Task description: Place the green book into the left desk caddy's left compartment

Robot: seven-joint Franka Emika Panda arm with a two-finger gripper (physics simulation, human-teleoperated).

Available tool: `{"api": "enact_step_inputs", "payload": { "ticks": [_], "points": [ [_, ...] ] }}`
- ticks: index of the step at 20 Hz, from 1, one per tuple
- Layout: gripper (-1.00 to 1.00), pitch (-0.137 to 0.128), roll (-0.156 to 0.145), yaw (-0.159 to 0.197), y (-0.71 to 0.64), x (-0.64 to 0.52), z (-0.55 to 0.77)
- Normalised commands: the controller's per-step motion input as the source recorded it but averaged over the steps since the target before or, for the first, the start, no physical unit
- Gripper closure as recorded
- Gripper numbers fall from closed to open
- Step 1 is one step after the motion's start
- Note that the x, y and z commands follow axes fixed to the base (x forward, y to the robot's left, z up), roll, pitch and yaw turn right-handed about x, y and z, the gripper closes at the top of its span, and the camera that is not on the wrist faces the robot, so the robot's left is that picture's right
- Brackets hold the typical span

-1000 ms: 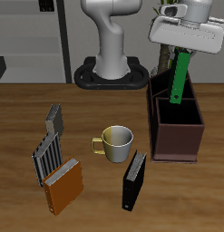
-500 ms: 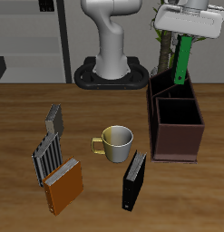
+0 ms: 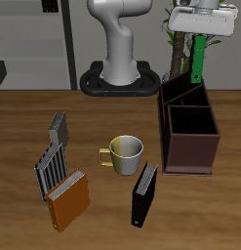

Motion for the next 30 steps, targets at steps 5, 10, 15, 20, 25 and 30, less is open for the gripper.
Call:
{"api": "enact_step_inputs", "payload": {
  "ticks": [5,10,15,20,25,30],
  "points": [
    [1.0,-0.018,0.025,-0.005,0.05,-0.57,-0.16],
    [1.0,-0.019,0.007,-0.004,-0.05,-0.27,-0.05],
    [1.0,-0.002,-0.003,-0.022,-0.04,-0.29,-0.09],
    [1.0,0.0,0.048,0.038,0.09,-0.17,-0.15],
    [1.0,0.003,-0.01,-0.007,0.02,-0.07,-0.08],
    [1.0,0.043,-0.01,-0.036,0.01,-0.03,-0.14]
  ]
}}
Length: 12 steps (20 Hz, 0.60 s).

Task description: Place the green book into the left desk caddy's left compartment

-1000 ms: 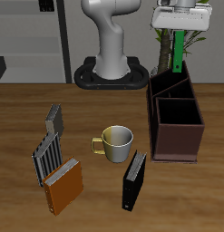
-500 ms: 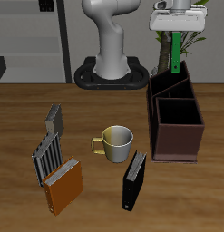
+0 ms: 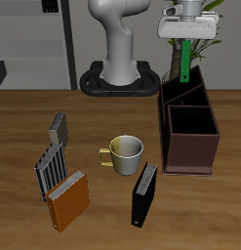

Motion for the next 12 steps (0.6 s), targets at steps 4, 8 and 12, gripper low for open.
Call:
{"api": "enact_step_inputs", "payload": {
  "ticks": [4,8,12],
  "points": [
    [1.0,0.04,-0.005,-0.008,0.09,-0.21,-0.18],
    [1.0,-0.022,0.039,0.029,0.11,-0.29,-0.04],
    [1.0,0.001,0.04,0.023,0.09,-0.11,-0.05]
  ]
}}
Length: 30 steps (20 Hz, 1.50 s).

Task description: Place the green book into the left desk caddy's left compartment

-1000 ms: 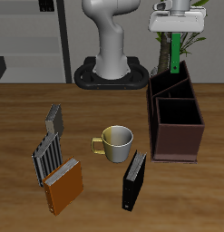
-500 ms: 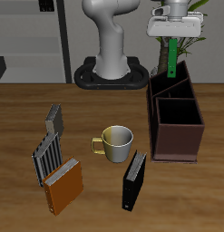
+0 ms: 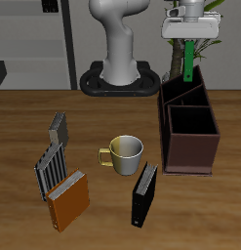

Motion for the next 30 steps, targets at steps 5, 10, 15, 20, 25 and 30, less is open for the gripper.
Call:
{"api": "enact_step_inputs", "payload": {
  "ticks": [5,10,15,20,25,30],
  "points": [
    [1.0,0.006,-0.018,-0.012,-0.01,0.04,-0.03],
    [1.0,0.02,-0.001,-0.001,0.0,0.02,-0.09],
    [1.0,0.049,0.011,-0.001,0.03,0.0,-0.19],
    [1.0,-0.003,0.009,0.014,0.0,-0.07,-0.06],
    [1.0,0.023,0.006,0.008,0.0,0.02,-0.15],
    [1.0,0.022,0.014,0.012,0.03,-0.01,-0.15]
  ]
}}
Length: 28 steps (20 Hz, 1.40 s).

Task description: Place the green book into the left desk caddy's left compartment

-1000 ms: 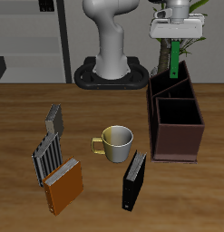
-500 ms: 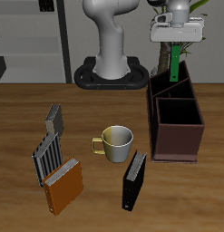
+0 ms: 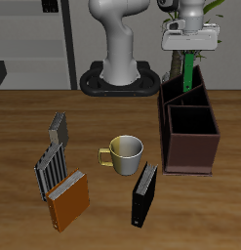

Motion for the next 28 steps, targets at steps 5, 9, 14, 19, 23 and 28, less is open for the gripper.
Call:
{"api": "enact_step_inputs", "payload": {
  "ticks": [5,9,14,19,23,28],
  "points": [
    [1.0,0.013,-0.014,0.002,-0.02,0.12,-0.09],
    [1.0,0.038,-0.014,0.014,-0.05,0.18,-0.18],
    [1.0,0.069,-0.018,-0.001,-0.01,0.19,-0.25],
    [1.0,0.053,0.028,0.016,0.08,-0.01,-0.27],
    [1.0,0.069,0.036,0.031,0.13,0.03,-0.29],
    [1.0,0.044,0.014,0.021,0.04,0.05,-0.19]
  ]
}}
